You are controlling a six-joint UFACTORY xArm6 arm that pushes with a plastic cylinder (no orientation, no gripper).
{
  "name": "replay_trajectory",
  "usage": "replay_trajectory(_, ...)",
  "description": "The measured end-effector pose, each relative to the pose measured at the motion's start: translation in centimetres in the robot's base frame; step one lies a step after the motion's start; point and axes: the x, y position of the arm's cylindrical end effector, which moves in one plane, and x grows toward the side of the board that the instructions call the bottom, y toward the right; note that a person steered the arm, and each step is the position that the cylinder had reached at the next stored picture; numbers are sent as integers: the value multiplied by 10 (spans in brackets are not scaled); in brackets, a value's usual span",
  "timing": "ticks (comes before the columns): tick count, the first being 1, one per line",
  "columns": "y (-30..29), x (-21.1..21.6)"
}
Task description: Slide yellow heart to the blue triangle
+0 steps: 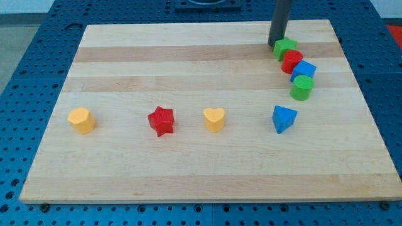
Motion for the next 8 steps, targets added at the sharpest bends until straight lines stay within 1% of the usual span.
replay_trajectory(1, 8, 0)
replay_trajectory(2, -1, -6)
replay_trajectory(3, -49, -11)
replay_trajectory(4, -99, -7)
replay_trajectory(5, -122, -3)
replay_trajectory(7, -123, -3)
replay_trajectory(8, -145, 16)
